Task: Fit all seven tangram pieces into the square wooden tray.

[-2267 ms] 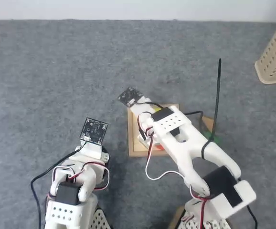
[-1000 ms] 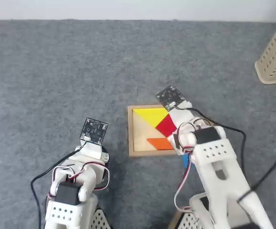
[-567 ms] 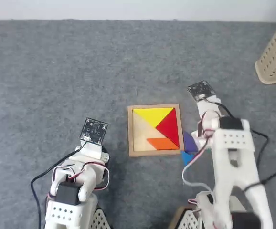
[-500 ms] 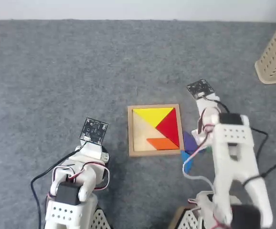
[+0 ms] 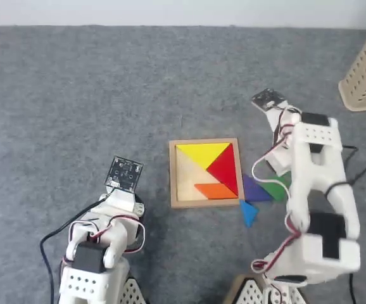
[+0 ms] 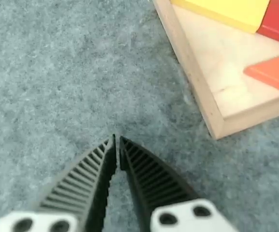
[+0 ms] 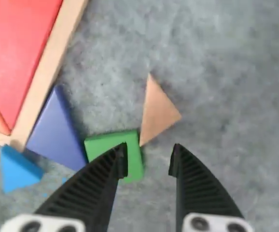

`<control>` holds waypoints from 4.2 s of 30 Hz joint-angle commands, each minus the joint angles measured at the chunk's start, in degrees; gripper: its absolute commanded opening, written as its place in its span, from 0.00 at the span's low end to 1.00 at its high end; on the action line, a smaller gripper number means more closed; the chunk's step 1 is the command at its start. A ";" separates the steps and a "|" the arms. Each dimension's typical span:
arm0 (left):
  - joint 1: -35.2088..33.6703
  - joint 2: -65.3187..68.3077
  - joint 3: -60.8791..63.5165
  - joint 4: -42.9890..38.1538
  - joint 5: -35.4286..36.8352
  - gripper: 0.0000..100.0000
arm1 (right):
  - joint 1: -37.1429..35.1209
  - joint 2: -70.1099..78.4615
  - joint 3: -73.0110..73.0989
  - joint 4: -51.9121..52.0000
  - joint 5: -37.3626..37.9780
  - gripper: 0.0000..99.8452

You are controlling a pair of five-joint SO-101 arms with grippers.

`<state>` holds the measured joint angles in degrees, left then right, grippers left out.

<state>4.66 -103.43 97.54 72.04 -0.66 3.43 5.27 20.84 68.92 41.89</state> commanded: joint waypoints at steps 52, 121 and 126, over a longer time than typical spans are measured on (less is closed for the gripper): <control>-0.18 -1.14 -1.01 0.35 0.44 0.01 | -31.52 -11.91 -2.02 4.62 -9.05 0.01; -0.18 -1.14 -1.01 0.35 0.44 0.01 | -33.89 -1.98 -1.67 -4.88 -6.95 0.20; -0.18 -1.14 -1.01 0.35 0.44 0.01 | -31.96 -4.97 -1.67 -5.41 -9.67 0.20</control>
<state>4.66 -103.43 97.54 72.04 -0.66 -30.07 5.01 19.60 63.30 35.30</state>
